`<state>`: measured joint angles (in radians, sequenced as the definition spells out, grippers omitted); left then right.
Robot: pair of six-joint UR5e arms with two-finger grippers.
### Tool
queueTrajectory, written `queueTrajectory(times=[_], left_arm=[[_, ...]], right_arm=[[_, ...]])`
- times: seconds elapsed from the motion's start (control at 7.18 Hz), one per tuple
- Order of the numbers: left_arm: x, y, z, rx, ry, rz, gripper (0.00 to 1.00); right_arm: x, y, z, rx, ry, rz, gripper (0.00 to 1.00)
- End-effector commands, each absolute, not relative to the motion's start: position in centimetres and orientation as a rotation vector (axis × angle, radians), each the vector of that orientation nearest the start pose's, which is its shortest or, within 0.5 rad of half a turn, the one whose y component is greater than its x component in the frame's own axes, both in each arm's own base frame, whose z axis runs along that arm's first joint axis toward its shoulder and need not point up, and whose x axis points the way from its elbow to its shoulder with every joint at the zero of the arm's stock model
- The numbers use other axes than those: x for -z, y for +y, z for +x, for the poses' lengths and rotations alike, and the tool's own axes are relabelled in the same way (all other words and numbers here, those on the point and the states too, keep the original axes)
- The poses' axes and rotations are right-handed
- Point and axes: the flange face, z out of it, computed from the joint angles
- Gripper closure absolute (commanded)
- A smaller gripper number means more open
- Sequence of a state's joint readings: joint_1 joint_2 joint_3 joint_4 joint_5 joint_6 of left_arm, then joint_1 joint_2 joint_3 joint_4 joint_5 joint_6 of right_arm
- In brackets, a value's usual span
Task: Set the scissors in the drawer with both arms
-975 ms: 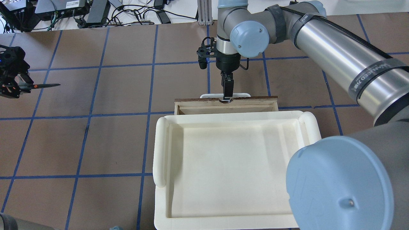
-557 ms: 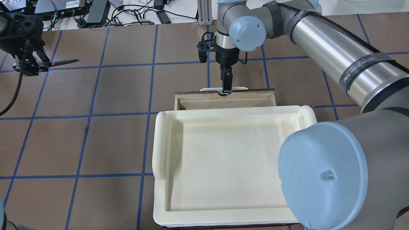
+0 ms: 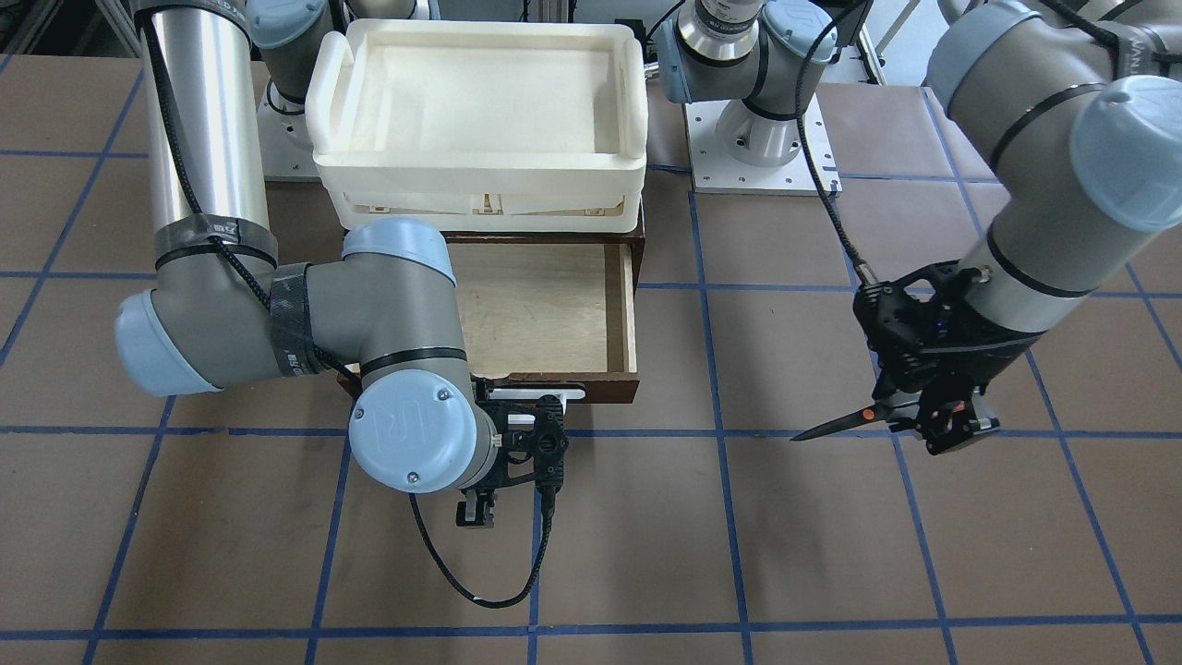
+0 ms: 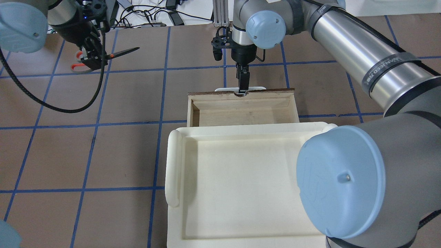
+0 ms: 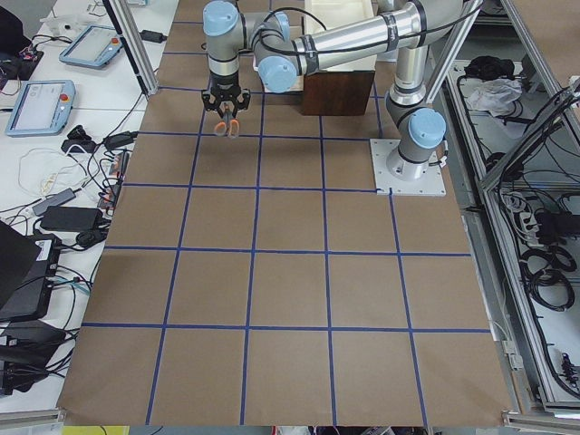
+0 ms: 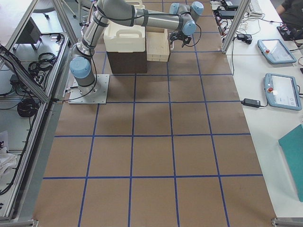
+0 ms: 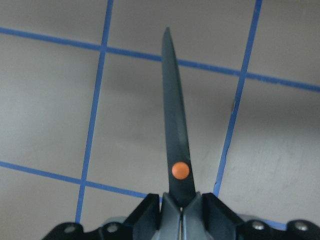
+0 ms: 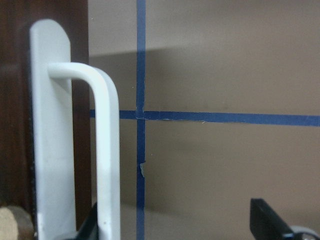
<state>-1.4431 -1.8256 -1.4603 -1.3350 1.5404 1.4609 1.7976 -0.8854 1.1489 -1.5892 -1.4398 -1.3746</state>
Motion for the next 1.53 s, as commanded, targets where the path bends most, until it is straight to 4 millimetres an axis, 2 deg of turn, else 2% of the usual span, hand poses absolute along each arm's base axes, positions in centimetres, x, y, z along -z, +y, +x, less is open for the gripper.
queueTrajectory(times=[0.0,0.14,0.56,0.84,1.11,1.25,1.39], left_arm=[[-43.4,-60.8,-12.7,0.180,2.438,1.938,0.96],[-43.7,-59.8,-16.0,0.166,2.413,1.978,0.96],[-43.6,-57.4,-20.3,0.087,2.438,2.015,0.96],[-43.0,-55.6,-25.4,0.067,2.444,2.031,0.96],[-42.6,-53.8,-29.1,0.054,2.442,2.071,0.96],[-42.9,-52.4,-31.1,0.045,2.405,2.113,0.96],[-42.4,-51.9,-32.0,0.023,2.392,2.134,0.96]], right_arm=[[-27.2,-67.9,30.2,-0.174,2.032,-2.070,0.00],[-26.8,-68.4,30.1,-0.174,2.032,-2.070,0.00],[-26.5,-69.1,29.7,-0.168,2.039,-2.060,0.00],[-26.6,-69.4,29.7,-0.162,2.042,-2.061,0.00],[-27.7,-69.1,29.7,-0.143,2.047,-2.060,0.00],[-29.3,-68.6,29.4,-0.144,2.050,-2.061,0.00],[-31.5,-67.7,29.0,-0.165,2.050,-2.053,0.00]])
